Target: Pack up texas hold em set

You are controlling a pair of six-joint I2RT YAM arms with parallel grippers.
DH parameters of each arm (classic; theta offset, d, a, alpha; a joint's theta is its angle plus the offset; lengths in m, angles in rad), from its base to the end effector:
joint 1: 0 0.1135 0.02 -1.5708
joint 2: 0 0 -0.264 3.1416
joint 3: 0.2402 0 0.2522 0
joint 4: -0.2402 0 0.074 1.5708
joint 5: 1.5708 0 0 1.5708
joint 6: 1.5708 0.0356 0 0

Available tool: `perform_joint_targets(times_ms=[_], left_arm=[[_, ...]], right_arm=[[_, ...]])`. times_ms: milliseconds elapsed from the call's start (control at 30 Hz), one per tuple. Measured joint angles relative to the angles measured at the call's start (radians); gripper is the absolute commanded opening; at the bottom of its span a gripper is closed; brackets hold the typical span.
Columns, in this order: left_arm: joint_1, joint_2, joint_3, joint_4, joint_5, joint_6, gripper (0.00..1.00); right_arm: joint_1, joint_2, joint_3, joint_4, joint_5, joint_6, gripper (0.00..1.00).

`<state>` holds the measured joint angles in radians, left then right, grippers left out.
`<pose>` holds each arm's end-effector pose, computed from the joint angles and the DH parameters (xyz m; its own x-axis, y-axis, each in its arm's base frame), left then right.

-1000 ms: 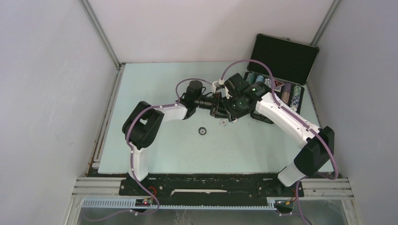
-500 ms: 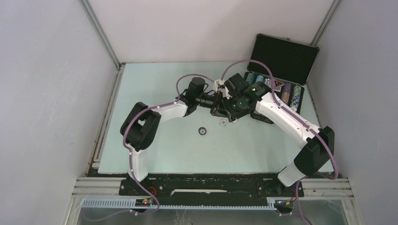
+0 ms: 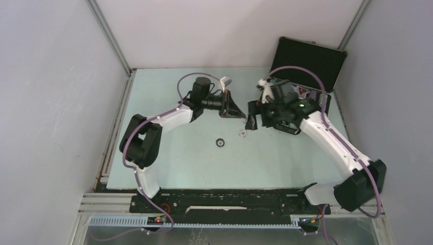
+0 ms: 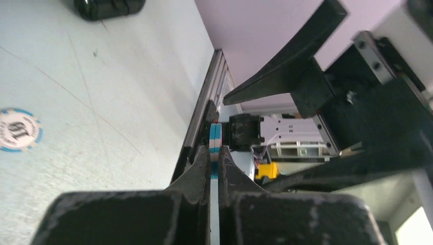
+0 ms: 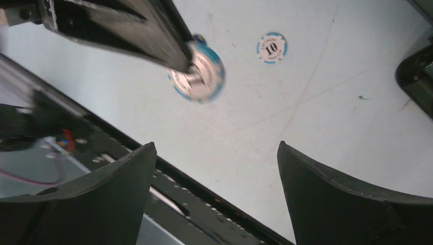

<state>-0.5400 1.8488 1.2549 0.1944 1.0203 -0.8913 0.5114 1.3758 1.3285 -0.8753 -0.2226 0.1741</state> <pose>0.3398 -0.2391 0.2440 -0.9427 0.0907 -0.3211 0.3327 0.1838 -0.9249 0.2421 0.1449 0.3342 -0.7875 -0.2482 -0.5641 -0.4642 0.8410 0.2779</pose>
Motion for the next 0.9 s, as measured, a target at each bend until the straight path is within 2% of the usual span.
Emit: perform_joint_targets(times_ms=[133,233,367,533,700,900], left_arm=[[0.041,-0.032,-0.029,0.113,-0.004,-0.055,0.00],[0.046,-0.047,-0.061,0.234,0.000,-0.124,0.00],[0.039,-0.053,-0.095,0.422,0.009,-0.242,0.00],[0.034,-0.054,-0.103,0.584,0.019,-0.360,0.00],[0.026,-0.054,-0.106,0.703,0.029,-0.447,0.00],[0.017,-0.054,-0.109,0.748,0.031,-0.485,0.00]], right_arm=[[-0.137,-0.130,-0.130,0.142,-0.191,0.102,0.85],[-0.217,-0.205,-0.248,0.320,-0.363,0.237,0.78],[-0.249,-0.207,-0.343,0.533,-0.494,0.392,0.72],[-0.256,-0.202,-0.369,0.676,-0.533,0.499,0.66],[-0.272,-0.201,-0.371,0.776,-0.547,0.561,0.51],[-0.275,-0.201,-0.382,0.853,-0.558,0.610,0.35]])
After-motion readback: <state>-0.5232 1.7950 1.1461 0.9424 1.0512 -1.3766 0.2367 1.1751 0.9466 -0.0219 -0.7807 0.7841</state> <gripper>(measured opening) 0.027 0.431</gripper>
